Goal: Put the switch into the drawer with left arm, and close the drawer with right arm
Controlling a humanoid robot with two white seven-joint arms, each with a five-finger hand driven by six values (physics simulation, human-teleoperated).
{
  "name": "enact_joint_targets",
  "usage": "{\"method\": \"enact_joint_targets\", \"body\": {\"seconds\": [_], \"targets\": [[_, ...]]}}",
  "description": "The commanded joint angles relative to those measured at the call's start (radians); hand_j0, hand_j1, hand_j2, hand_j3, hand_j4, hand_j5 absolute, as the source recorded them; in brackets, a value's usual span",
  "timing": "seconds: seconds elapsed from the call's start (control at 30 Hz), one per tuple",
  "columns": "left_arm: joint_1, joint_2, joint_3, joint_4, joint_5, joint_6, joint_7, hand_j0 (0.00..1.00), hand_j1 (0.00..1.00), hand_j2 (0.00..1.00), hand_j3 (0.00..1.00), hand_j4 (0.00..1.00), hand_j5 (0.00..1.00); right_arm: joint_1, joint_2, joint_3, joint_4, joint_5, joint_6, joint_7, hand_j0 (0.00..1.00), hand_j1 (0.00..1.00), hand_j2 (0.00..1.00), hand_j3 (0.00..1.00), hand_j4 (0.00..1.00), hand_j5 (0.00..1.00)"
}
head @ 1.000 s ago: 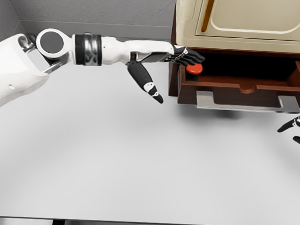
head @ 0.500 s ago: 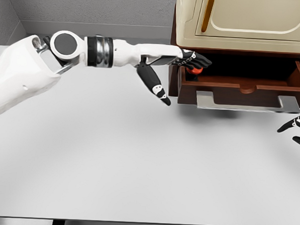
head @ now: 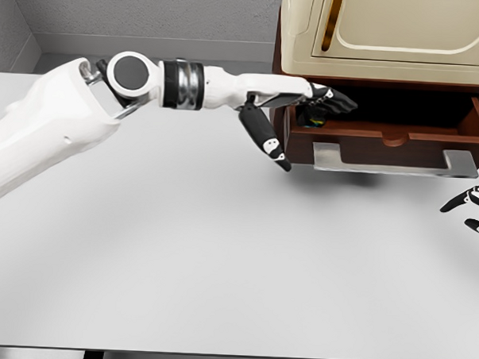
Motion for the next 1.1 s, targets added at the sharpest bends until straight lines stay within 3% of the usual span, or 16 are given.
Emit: {"method": "enact_joint_targets", "body": {"seconds": [0.0, 0.17, 0.23, 0.67, 0.7, 0.77, 0.83, 0.9, 1.0, 1.07], "targets": [[0.000, -0.012, 0.000, 0.000, -0.002, 0.009, 0.000, 1.00, 1.00, 1.00, 1.00, 1.00, 1.00, 0.000, -0.001, 0.000, 0.000, -0.007, 0.003, 0.000, 0.58, 0.58, 0.58, 0.58, 0.58, 0.58], [-0.003, -0.021, 0.000, -0.003, -0.006, 0.023, 0.000, 1.00, 1.00, 1.00, 1.00, 1.00, 1.00, -0.003, -0.001, 0.000, 0.000, -0.009, 0.003, 0.000, 0.58, 0.58, 0.58, 0.58, 0.58, 0.58], [-0.006, -0.044, 0.000, -0.006, -0.063, 0.052, 0.000, 1.00, 1.00, 1.00, 1.00, 1.00, 1.00, -0.006, -0.001, 0.000, 0.000, -0.009, 0.003, 0.000, 0.58, 0.58, 0.58, 0.58, 0.58, 0.58], [-0.061, -0.094, 0.009, -0.032, -0.059, 0.103, 0.000, 1.00, 1.00, 1.00, 1.00, 1.00, 1.00, -0.008, -0.002, 0.002, 0.000, -0.010, 0.003, 0.000, 0.57, 0.57, 0.57, 0.57, 0.57, 0.57], [-0.081, -0.091, 0.010, -0.055, -0.051, 0.101, 0.000, 1.00, 1.00, 1.00, 1.00, 1.00, 1.00, -0.012, -0.002, 0.011, 0.000, -0.010, 0.003, 0.000, 0.57, 0.57, 0.57, 0.57, 0.57, 0.57], [-0.086, -0.067, 0.027, -0.182, -0.032, 0.098, 0.000, 1.00, 1.00, 1.00, 1.00, 1.00, 1.00, -0.023, -0.002, 0.026, 0.000, -0.010, 0.003, 0.000, 0.56, 0.56, 0.56, 0.56, 0.56, 0.56], [-0.087, -0.012, 0.056, -0.313, -0.003, 0.083, 0.000, 1.00, 1.00, 1.00, 1.00, 1.00, 1.00, -0.028, -0.002, 0.026, 0.000, -0.010, 0.003, 0.000, 0.54, 0.54, 0.54, 0.54, 0.54, 0.54], [-0.086, 0.190, 0.115, -0.456, 0.081, 0.014, 0.000, 1.00, 1.00, 1.00, 1.00, 1.00, 1.00, -0.031, -0.002, 0.038, 0.000, -0.010, 0.003, 0.000, 0.53, 0.53, 0.53, 0.53, 0.53, 0.53], [-0.066, 0.478, 0.121, -0.456, 0.236, -0.264, 0.000, 1.00, 1.00, 1.00, 1.00, 1.00, 1.00, -0.037, -0.002, 0.043, 0.000, -0.010, 0.003, 0.000, 0.52, 0.52, 0.52, 0.52, 0.52, 0.52], [0.038, 0.659, 0.121, -0.454, 0.259, -0.373, 0.000, 1.00, 1.00, 1.00, 1.00, 1.00, 1.00, -0.040, -0.002, 0.043, 0.000, -0.010, 0.003, 0.000, 0.51, 0.51, 0.51, 0.51, 0.51, 0.51]]}}
